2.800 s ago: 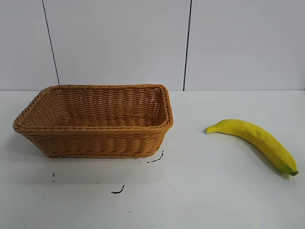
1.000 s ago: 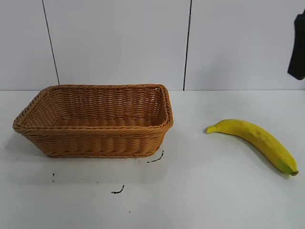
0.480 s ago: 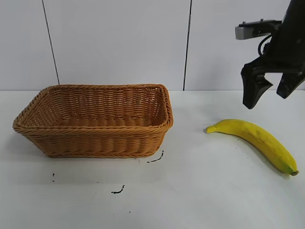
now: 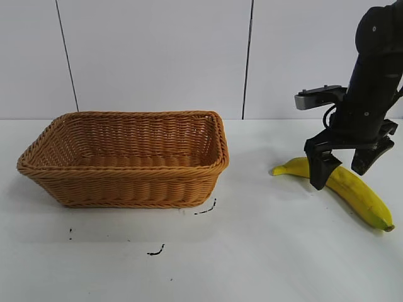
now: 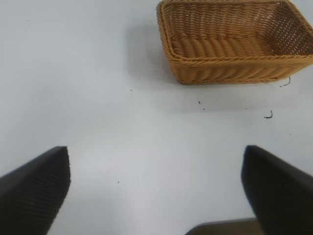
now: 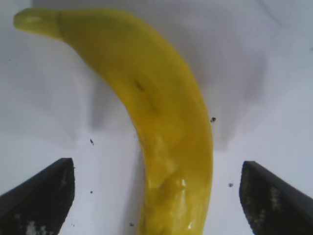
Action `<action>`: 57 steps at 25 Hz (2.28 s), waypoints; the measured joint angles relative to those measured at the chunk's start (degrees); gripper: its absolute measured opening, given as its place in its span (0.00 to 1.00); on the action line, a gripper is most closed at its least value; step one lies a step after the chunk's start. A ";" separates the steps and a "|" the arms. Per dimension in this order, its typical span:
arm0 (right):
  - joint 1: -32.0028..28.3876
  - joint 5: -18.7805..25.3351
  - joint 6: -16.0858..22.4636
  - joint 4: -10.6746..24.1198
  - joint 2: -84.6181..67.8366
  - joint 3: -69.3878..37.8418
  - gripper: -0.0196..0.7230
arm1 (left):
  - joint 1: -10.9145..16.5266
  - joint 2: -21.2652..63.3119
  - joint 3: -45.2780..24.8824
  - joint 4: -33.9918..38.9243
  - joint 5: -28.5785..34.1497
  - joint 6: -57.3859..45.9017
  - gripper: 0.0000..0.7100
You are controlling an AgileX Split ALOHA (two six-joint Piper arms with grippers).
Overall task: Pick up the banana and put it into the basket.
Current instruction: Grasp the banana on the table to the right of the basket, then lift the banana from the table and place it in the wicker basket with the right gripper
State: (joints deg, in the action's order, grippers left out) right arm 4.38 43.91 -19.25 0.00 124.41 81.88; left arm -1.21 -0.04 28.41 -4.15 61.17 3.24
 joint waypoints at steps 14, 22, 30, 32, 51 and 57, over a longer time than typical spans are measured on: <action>0.00 0.56 2.67 2.18 1.12 0.94 0.43 | 0.00 0.00 0.00 0.00 0.00 0.00 0.97; 0.00 9.15 2.91 3.70 0.23 8.71 0.43 | 0.00 0.00 0.00 0.00 0.00 0.00 0.97; 0.22 24.80 4.12 0.00 -0.82 27.48 0.43 | 0.00 0.00 0.00 0.00 0.00 0.00 0.97; 0.86 24.99 4.71 0.00 -0.89 31.35 0.43 | 0.00 0.00 0.00 0.00 0.00 0.00 0.97; 25.08 8.48 -11.26 -0.65 0.30 40.87 0.43 | 0.00 0.00 0.00 0.00 0.00 0.00 0.97; 30.41 -2.75 -17.32 -0.85 5.37 40.87 0.43 | 0.00 0.00 0.00 0.00 0.00 0.00 0.97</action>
State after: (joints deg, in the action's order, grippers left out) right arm 34.80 41.16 -36.56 -0.85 129.78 122.75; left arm -1.21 -0.04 28.41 -4.15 61.17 3.24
